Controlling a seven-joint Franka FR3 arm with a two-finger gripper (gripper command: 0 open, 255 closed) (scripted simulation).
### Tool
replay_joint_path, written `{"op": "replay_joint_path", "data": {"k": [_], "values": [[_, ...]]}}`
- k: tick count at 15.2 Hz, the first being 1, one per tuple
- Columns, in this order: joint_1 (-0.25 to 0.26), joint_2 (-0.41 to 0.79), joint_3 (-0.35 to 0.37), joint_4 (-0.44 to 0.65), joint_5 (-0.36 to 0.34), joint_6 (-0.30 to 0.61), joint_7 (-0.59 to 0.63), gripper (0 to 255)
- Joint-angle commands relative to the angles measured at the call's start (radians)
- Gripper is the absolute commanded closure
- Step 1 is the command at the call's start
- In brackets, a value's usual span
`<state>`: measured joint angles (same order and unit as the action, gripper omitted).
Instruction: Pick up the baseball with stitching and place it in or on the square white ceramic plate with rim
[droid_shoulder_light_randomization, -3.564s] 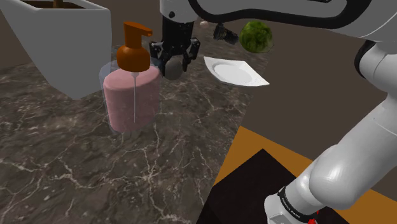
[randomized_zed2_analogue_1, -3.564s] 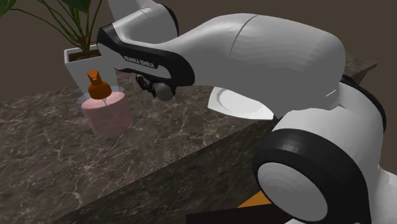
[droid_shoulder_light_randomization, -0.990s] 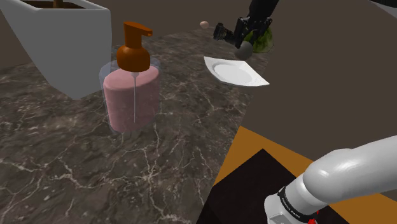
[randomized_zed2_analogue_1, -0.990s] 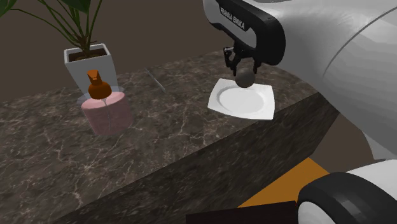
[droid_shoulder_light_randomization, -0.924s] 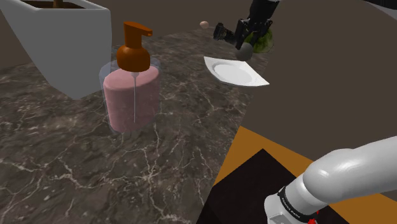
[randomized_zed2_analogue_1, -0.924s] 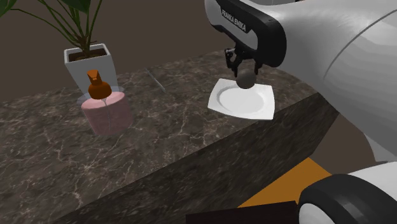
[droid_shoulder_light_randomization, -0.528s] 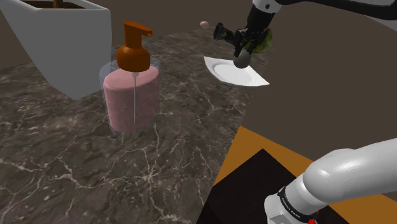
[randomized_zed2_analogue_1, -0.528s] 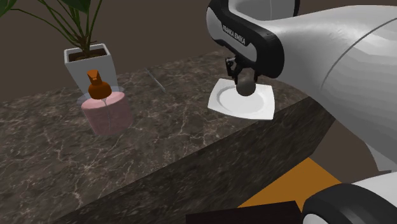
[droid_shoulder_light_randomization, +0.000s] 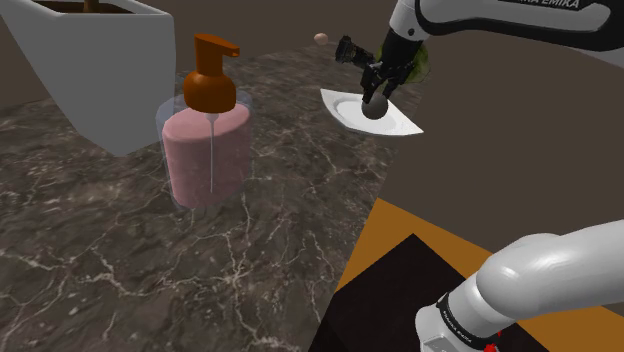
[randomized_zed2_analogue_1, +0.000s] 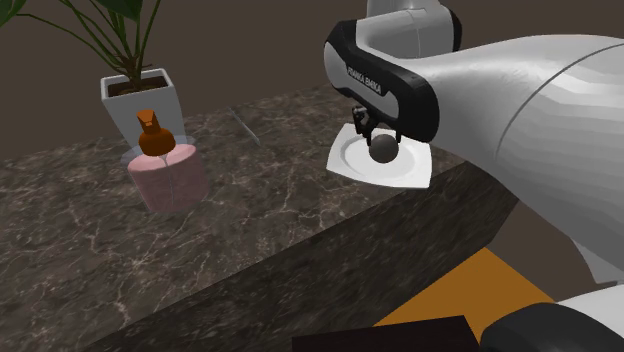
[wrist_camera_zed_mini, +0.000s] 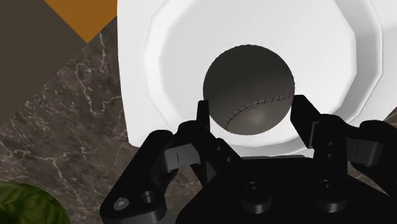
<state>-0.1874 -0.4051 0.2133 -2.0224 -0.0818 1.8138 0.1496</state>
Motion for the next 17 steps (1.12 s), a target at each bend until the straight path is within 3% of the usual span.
{"op": "replay_joint_path", "data": {"k": [1,6,7,12,17], "values": [[0.000,-0.001,0.000,-0.007,0.000,0.004,0.000,255],[0.000,-0.001,0.000,-0.007,0.000,0.004,0.000,255],[0.001,-0.001,0.000,-0.007,0.000,0.004,0.001,0],[0.000,-0.001,0.000,-0.007,0.000,0.004,0.000,0],[0.002,0.004,0.007,0.125,0.003,-0.123,-0.001,0]]}}
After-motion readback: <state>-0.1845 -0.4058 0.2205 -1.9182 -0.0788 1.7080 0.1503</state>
